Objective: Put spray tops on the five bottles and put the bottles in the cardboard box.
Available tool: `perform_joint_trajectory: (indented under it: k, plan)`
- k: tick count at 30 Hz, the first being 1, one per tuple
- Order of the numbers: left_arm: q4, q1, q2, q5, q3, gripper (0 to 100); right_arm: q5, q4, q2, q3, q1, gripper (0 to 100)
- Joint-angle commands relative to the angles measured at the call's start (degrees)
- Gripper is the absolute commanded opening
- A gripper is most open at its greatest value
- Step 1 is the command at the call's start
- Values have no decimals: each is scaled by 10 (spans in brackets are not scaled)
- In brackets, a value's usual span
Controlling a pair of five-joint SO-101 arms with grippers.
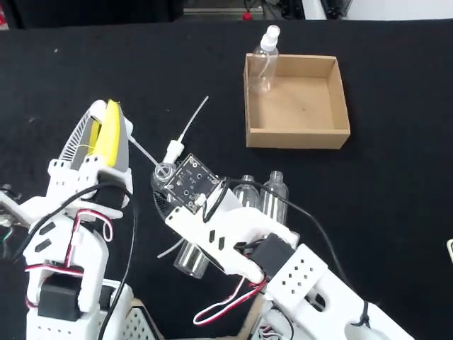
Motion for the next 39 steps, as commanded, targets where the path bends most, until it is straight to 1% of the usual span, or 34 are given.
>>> perform_joint_trajectory:
  k: [1,3,6,12,15,19,23,25,27,30,32,34,37,39]
  plan:
    - [-9,41,0,-87,13,170,1,4,-24,-4,-4,173]
    - [-9,66,0,-117,22,205,1,4,-24,-4,-4,173]
    - [-9,94,0,-125,29,204,1,4,-24,-4,-4,173]
    - [-9,86,0,-126,24,206,1,4,-23,-4,-4,173]
    - [-10,49,-1,-126,9,206,1,4,-23,-4,-4,173]
    - [-4,-36,-1,-121,-16,202,1,6,-24,-5,-4,173]
    - [67,-112,-1,-125,-15,202,1,67,-25,-45,9,173]
    - [93,-150,0,-121,17,202,1,99,-25,-74,27,173]
    - [97,-172,-1,-120,69,202,1,115,-25,-95,61,173]
    - [84,-172,-1,-120,148,202,1,119,-25,-119,134,173]
    - [39,-172,-1,-120,197,202,-7,121,-25,-139,187,173]
    - [-11,-172,-1,-120,246,202,-33,122,-25,-161,251,173]
    - [-71,-172,-1,-121,305,202,-56,120,-21,-197,364,173]
    - [-94,-173,-1,-125,324,202,-62,114,-21,-224,440,173]
